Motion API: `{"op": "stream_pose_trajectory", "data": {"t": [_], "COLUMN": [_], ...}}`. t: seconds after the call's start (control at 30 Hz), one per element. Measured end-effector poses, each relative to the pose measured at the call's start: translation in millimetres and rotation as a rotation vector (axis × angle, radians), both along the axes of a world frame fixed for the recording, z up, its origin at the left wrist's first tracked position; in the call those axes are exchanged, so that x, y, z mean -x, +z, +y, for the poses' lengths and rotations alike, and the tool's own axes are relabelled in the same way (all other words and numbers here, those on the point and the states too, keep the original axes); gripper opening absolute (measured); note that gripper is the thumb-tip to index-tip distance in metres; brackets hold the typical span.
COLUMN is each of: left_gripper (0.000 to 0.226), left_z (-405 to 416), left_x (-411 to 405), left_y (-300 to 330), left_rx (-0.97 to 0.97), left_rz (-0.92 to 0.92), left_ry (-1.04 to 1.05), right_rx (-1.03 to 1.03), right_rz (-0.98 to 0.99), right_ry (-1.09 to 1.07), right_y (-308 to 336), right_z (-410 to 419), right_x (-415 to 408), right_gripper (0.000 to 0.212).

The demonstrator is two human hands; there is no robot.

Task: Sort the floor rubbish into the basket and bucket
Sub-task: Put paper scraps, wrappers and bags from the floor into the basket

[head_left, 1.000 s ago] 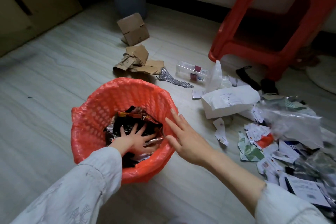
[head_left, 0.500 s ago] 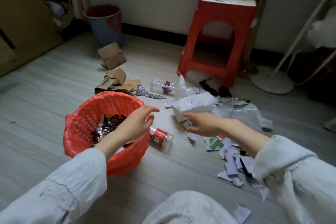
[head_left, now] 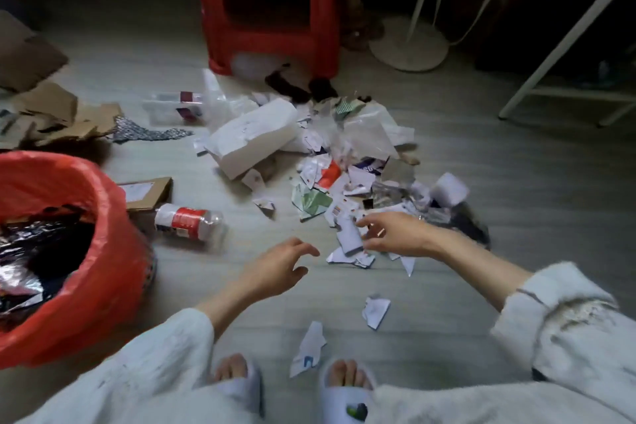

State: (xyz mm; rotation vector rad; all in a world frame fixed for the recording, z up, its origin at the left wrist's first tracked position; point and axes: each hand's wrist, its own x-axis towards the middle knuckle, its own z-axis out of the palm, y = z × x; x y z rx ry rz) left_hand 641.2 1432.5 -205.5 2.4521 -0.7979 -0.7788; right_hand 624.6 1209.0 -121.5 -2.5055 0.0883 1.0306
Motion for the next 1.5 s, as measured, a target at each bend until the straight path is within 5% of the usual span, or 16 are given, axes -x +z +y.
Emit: {"op": "stream_pose_trajectory", "data": {"t": [0.17, 0.33, 0.53, 0.73, 1.0, 1.1, 1.2, 1.33, 1.5], "left_gripper": [0.045, 0.069, 0.040, 0.049, 0.014, 0.031, 0.025, 0.033, 0.011], "left_z": [-11, -1, -2, -3, 9, 20, 29, 31, 43], "left_x": [54, 101, 105, 100, 93, 75, 54, 52, 68], "left_y": [-66, -119, -139, -143, -140, -142, -134, -127, -137], "left_rx": [-0.147, -0.131, -0.082, -0.146, -0.234, -0.267, -0.228, -0.191, -0.083], "left_rz": [0.101, -0.033, -0.262, -0.280, -0.344, -0.288, -0.247, -0.163, -0.007], "left_ry": [-0.130, -0.309, -0.323, -0.381, -0.455, -0.308, -0.115, -0.051, 0.033], "right_rx": [0.021, 0.207, 0.302, 0.277, 0.279, 0.260, 0.119, 0.085, 0.199], "right_rz": [0.096, -0.008, -0.032, 0.014, 0.020, -0.207, -0.364, -0.240, -0.239], "right_ry": [-0.164, -0.181, -0.033, -0.075, -0.088, -0.214, -0.436, -0.385, -0.330], "right_y": [-106, -163, -187, -197, -188, -187, -184, -189, -198], "right_z": [-5, 4, 5, 5, 2, 3, 9, 17, 34], "right_x": [56, 94, 94, 93, 70, 48, 17, -19, -31], "right_gripper": [0.042, 0.046, 0.048, 0.038, 0.024, 0.023, 0.021, 0.025, 0.023]}}
